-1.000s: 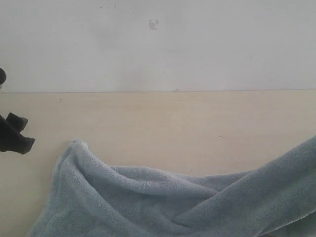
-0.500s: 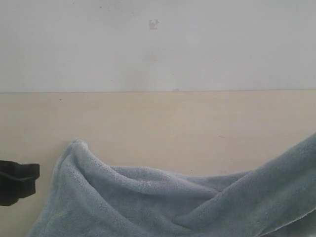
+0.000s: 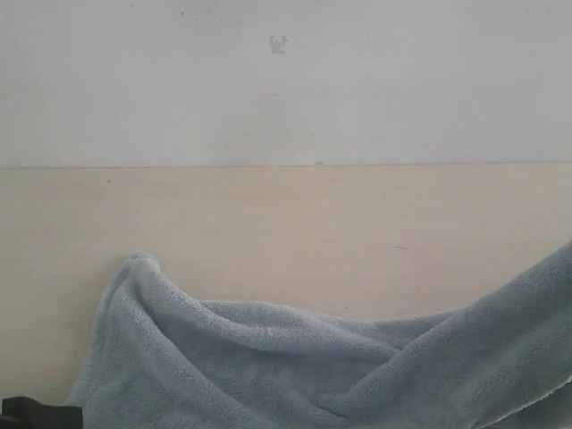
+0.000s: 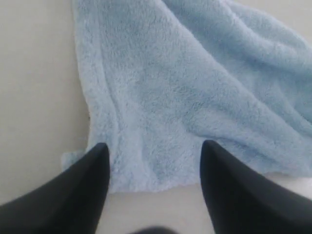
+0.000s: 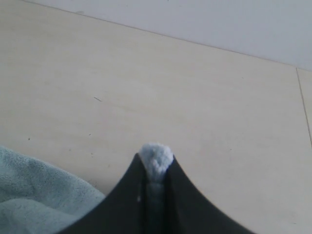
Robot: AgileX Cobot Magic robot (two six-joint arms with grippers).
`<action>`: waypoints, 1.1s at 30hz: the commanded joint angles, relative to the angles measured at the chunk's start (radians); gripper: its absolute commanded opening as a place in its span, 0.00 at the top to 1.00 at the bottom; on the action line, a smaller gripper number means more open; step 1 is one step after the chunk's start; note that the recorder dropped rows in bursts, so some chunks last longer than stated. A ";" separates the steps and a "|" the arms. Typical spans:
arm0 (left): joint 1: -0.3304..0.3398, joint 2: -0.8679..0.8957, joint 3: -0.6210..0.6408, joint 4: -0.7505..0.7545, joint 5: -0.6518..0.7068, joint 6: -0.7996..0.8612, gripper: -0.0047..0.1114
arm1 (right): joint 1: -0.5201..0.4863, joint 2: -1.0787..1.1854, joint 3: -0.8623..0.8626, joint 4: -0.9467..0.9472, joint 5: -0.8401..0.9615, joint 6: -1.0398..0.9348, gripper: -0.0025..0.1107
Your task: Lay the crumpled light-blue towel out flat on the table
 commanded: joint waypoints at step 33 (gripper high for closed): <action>-0.007 0.435 -0.053 0.113 -0.099 0.014 0.35 | -0.001 -0.001 0.000 0.110 -0.009 -0.087 0.98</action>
